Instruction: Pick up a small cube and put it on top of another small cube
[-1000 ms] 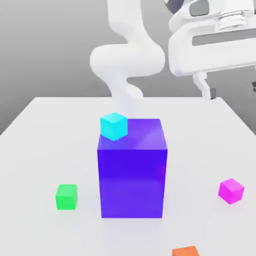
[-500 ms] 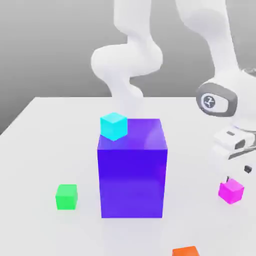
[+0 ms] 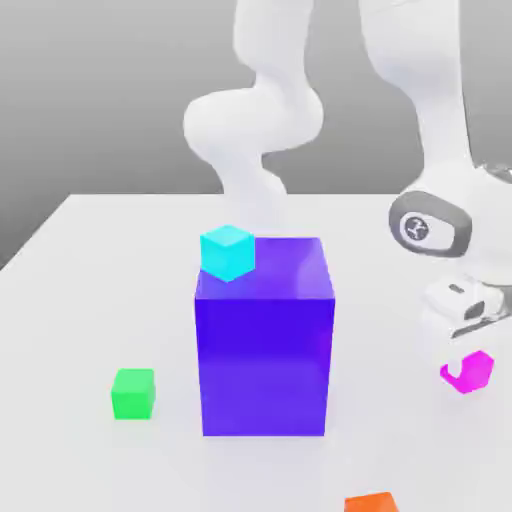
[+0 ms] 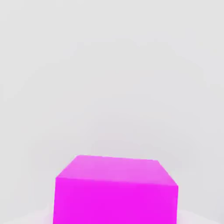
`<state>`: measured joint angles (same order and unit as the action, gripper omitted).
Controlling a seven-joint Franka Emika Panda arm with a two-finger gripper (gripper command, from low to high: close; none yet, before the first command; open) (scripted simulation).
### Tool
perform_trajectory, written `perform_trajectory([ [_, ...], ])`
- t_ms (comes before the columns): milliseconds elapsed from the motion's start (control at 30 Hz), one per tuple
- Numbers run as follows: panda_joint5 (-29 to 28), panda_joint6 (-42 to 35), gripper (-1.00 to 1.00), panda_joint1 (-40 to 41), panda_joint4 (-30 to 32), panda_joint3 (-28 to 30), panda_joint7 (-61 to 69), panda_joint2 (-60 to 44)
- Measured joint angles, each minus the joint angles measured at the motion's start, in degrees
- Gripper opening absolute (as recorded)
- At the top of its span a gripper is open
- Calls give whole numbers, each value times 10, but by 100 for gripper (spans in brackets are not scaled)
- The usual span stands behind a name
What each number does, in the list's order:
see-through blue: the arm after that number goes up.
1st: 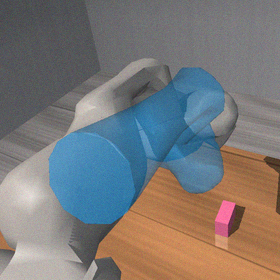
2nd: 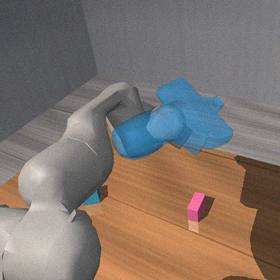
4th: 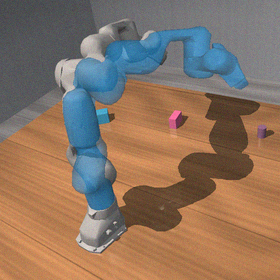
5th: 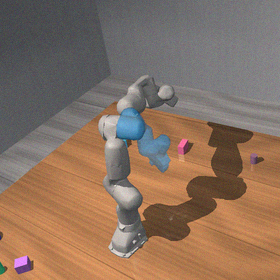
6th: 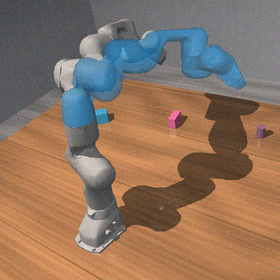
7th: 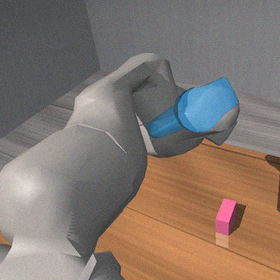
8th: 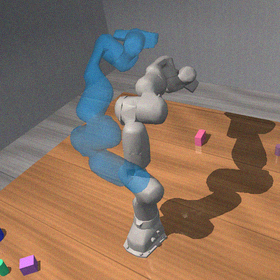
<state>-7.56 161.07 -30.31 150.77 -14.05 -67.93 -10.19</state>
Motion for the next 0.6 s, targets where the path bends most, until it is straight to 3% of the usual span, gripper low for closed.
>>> perform_trajectory([
  [167,25,-6,-100,16,-59,-31,106,25],
  [600,24,-50,-100,176,-50,48,521,125],
])
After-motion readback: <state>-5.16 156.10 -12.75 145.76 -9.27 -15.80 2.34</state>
